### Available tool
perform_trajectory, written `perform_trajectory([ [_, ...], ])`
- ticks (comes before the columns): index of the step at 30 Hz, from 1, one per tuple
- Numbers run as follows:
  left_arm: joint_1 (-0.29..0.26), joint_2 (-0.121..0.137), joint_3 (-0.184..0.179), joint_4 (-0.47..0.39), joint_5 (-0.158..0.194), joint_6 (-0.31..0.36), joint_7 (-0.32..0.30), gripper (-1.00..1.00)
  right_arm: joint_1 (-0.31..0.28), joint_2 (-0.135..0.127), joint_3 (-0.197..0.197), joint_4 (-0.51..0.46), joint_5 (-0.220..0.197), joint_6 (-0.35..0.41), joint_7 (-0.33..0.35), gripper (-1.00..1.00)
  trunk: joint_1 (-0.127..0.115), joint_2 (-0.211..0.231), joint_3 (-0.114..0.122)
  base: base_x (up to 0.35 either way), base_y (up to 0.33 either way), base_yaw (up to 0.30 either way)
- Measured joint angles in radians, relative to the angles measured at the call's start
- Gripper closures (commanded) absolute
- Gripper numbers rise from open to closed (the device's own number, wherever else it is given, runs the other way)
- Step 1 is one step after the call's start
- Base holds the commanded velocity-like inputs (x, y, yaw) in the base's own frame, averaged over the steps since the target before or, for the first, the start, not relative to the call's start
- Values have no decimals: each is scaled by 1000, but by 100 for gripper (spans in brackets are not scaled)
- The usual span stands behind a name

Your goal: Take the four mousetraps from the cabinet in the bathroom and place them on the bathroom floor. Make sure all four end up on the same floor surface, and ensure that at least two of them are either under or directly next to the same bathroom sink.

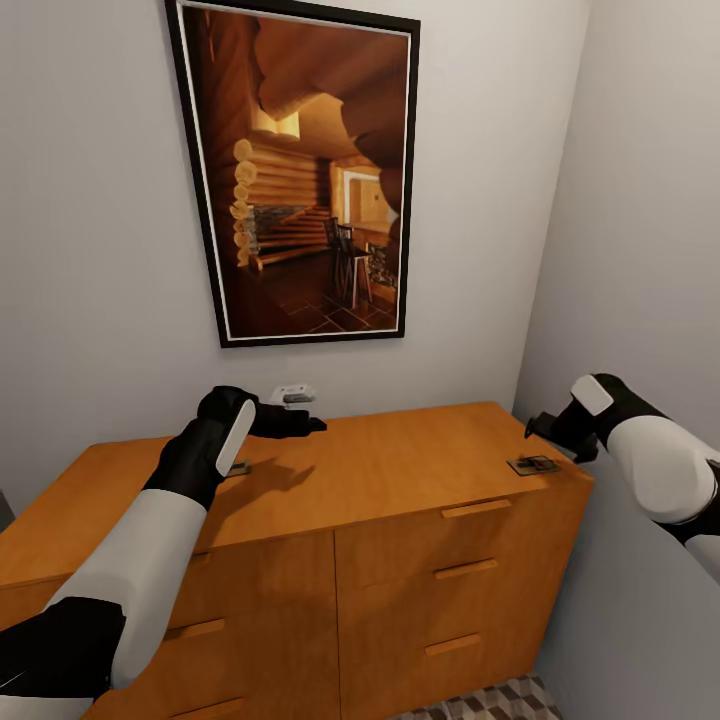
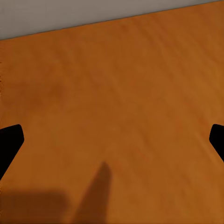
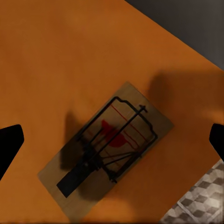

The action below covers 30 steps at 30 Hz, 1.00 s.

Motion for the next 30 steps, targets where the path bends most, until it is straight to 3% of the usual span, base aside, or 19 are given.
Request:
perform_trajectory([
  [30,0,-4,0,0,0,0,0,-100,0,2,-2,44,-7,2,-2,-100,0,0,0,0,0,0],
])
